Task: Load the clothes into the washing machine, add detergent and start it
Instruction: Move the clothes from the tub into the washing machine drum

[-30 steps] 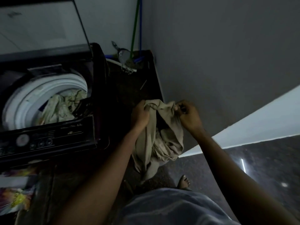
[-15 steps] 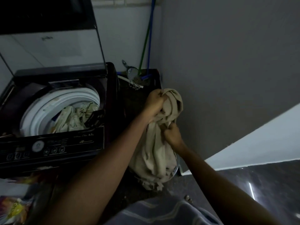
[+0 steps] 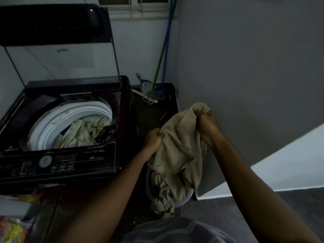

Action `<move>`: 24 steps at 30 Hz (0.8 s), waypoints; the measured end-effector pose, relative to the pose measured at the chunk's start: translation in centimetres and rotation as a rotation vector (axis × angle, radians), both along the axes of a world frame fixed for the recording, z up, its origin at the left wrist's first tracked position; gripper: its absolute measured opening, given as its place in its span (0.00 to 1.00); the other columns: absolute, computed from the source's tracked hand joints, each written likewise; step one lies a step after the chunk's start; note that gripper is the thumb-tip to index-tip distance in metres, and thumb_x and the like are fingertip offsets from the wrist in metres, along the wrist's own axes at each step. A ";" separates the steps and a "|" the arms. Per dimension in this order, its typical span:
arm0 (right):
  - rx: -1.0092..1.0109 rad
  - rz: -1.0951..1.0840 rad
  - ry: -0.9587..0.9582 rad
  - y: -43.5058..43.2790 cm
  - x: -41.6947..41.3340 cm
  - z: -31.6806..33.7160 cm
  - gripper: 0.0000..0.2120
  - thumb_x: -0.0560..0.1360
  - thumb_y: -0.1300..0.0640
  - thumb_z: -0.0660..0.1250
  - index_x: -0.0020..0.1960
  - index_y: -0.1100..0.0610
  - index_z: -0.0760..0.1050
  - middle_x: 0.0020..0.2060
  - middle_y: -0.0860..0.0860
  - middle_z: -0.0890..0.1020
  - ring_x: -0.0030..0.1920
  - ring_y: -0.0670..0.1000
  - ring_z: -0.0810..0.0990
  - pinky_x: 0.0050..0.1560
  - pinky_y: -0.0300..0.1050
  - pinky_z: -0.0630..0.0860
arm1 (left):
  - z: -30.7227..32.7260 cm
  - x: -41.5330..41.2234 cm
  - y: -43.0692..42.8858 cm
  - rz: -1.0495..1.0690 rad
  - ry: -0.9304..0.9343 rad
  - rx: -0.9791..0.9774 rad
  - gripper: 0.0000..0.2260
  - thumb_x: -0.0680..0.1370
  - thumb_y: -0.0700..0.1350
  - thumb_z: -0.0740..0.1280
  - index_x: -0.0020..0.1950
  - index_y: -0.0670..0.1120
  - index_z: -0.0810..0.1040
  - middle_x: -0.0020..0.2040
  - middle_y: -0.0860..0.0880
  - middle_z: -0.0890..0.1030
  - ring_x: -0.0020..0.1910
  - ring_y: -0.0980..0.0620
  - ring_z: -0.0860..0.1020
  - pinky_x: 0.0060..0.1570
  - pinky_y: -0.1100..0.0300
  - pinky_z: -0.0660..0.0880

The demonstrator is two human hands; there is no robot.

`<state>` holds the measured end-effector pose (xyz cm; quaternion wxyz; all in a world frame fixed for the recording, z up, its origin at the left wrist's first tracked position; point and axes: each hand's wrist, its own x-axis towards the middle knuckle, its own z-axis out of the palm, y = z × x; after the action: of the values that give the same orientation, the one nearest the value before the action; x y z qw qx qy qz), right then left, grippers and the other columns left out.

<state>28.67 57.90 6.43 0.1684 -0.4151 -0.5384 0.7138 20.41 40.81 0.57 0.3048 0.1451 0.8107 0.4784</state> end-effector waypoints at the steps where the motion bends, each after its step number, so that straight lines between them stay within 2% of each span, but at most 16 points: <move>1: 0.033 0.010 -0.010 0.1 0.5 0.1 0.33 0.74 0.46 0.69 0.72 0.62 0.64 0.61 0.61 0.77 0.51 0.56 0.81 0.48 0.51 0.82 | 0.9 -0.2 0.2 0.081 -0.058 0.081 0.10 0.83 0.46 0.59 0.52 0.44 0.78 0.52 0.42 0.81 0.52 0.42 0.79 0.54 0.48 0.77; 3: 0.195 0.097 -0.119 0.4 1.9 0.3 0.21 0.77 0.51 0.68 0.61 0.67 0.74 0.53 0.64 0.81 0.37 0.50 0.82 0.33 0.41 0.80 | 2.6 -0.8 0.8 0.225 -0.122 0.215 0.10 0.83 0.43 0.56 0.48 0.47 0.76 0.48 0.45 0.80 0.48 0.45 0.78 0.45 0.54 0.76; 5: 0.369 0.378 -0.397 1.4 3.5 0.6 0.14 0.77 0.51 0.68 0.45 0.62 0.79 0.43 0.61 0.83 0.28 0.47 0.80 0.26 0.38 0.75 | 4.1 -1.8 1.8 0.251 -0.091 0.288 0.11 0.83 0.41 0.56 0.45 0.47 0.75 0.45 0.46 0.78 0.47 0.45 0.77 0.43 0.57 0.74; 7: 0.573 0.686 -0.789 2.2 4.8 1.2 0.17 0.75 0.45 0.67 0.42 0.59 0.79 0.41 0.56 0.84 0.33 0.50 0.81 0.32 0.40 0.77 | 5.6 -2.4 2.8 0.213 -0.048 0.299 0.12 0.82 0.43 0.56 0.42 0.49 0.75 0.44 0.46 0.79 0.48 0.44 0.78 0.48 0.53 0.75; 8: 0.746 0.726 -0.935 2.7 5.0 1.0 0.20 0.73 0.40 0.68 0.45 0.59 0.80 0.43 0.55 0.84 0.38 0.52 0.82 0.38 0.43 0.78 | 6.0 -2.8 3.3 0.176 -0.028 0.303 0.11 0.81 0.45 0.57 0.42 0.50 0.75 0.45 0.45 0.79 0.49 0.43 0.78 0.51 0.51 0.76; 9: 0.925 0.668 -0.954 3.0 4.9 0.7 0.26 0.70 0.36 0.69 0.52 0.58 0.79 0.47 0.56 0.83 0.44 0.54 0.82 0.43 0.45 0.77 | 6.3 -3.1 3.9 0.141 -0.003 0.291 0.10 0.80 0.48 0.57 0.43 0.51 0.76 0.48 0.44 0.80 0.51 0.42 0.79 0.55 0.47 0.77; 10: 1.050 0.604 -0.832 2.8 4.7 0.4 0.33 0.67 0.35 0.72 0.62 0.58 0.75 0.56 0.57 0.80 0.53 0.55 0.80 0.50 0.48 0.77 | 6.7 -3.1 4.3 0.113 0.014 0.286 0.09 0.79 0.50 0.58 0.43 0.52 0.77 0.50 0.42 0.80 0.53 0.41 0.79 0.58 0.44 0.76; 12: 0.995 0.658 -0.363 1.3 3.7 -0.4 0.44 0.66 0.41 0.76 0.75 0.56 0.61 0.70 0.55 0.70 0.67 0.54 0.71 0.64 0.52 0.72 | 8.1 -2.6 5.1 0.021 0.002 0.304 0.09 0.82 0.47 0.59 0.46 0.50 0.77 0.54 0.41 0.80 0.55 0.41 0.79 0.61 0.44 0.75; 13: 0.914 0.699 -0.169 0.2 3.0 -0.8 0.40 0.70 0.46 0.75 0.75 0.57 0.61 0.70 0.54 0.70 0.67 0.52 0.71 0.66 0.52 0.71 | 8.6 -2.2 5.3 -0.023 0.003 0.299 0.10 0.83 0.45 0.58 0.48 0.47 0.78 0.54 0.40 0.80 0.55 0.42 0.78 0.59 0.46 0.74; 14: 0.863 0.664 -0.058 -0.5 2.4 -1.4 0.30 0.74 0.52 0.71 0.72 0.58 0.66 0.66 0.55 0.75 0.64 0.52 0.74 0.63 0.53 0.73 | 9.1 -1.9 5.5 -0.049 0.015 0.300 0.10 0.84 0.44 0.58 0.50 0.43 0.78 0.54 0.39 0.80 0.54 0.43 0.78 0.57 0.49 0.75; 16: 0.818 0.435 0.043 -0.6 1.3 -1.9 0.14 0.74 0.58 0.63 0.57 0.64 0.78 0.51 0.59 0.83 0.50 0.51 0.80 0.49 0.50 0.78 | 9.5 -1.6 5.3 -0.042 0.034 0.347 0.11 0.83 0.45 0.61 0.55 0.39 0.78 0.52 0.39 0.80 0.51 0.46 0.79 0.52 0.52 0.75; 18: 0.765 0.267 0.069 -0.2 0.9 -1.0 0.09 0.74 0.63 0.61 0.44 0.69 0.77 0.40 0.61 0.82 0.40 0.48 0.77 0.38 0.43 0.73 | 9.1 -1.4 4.1 -0.029 0.059 0.391 0.13 0.80 0.48 0.68 0.60 0.43 0.77 0.54 0.47 0.80 0.53 0.51 0.79 0.52 0.58 0.75; 20: 0.708 0.163 0.105 0.3 0.7 0.8 0.09 0.75 0.69 0.60 0.45 0.66 0.79 0.40 0.56 0.82 0.38 0.44 0.76 0.37 0.39 0.73 | 7.0 -1.4 2.8 -0.098 0.139 0.338 0.25 0.72 0.51 0.77 0.66 0.49 0.72 0.60 0.54 0.78 0.58 0.57 0.77 0.56 0.63 0.75; 22: 0.637 0.110 0.171 0.4 0.3 2.6 0.12 0.77 0.69 0.58 0.51 0.60 0.79 0.43 0.51 0.82 0.41 0.43 0.78 0.40 0.36 0.75 | 4.9 -0.9 2.0 -0.205 0.122 0.250 0.33 0.68 0.50 0.80 0.70 0.51 0.70 0.62 0.55 0.77 0.60 0.58 0.77 0.59 0.60 0.76; 23: 0.604 0.096 0.217 0.4 0.0 3.4 0.12 0.78 0.69 0.58 0.53 0.59 0.79 0.44 0.52 0.82 0.42 0.44 0.79 0.42 0.38 0.77 | 4.0 -0.9 1.9 -0.227 0.115 0.194 0.31 0.69 0.49 0.79 0.69 0.49 0.71 0.61 0.54 0.78 0.59 0.57 0.78 0.58 0.59 0.76; 24: 0.584 0.092 0.259 0.5 -0.1 4.2 0.12 0.78 0.68 0.58 0.54 0.60 0.78 0.46 0.53 0.82 0.43 0.46 0.79 0.43 0.39 0.77 | 3.4 -1.1 2.1 -0.222 0.117 0.168 0.25 0.72 0.48 0.77 0.66 0.47 0.74 0.60 0.51 0.80 0.56 0.55 0.79 0.55 0.59 0.77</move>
<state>28.52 58.40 10.59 0.3152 -0.2302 -0.7128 0.5827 19.32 42.89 3.94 0.2949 0.2862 0.7631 0.4987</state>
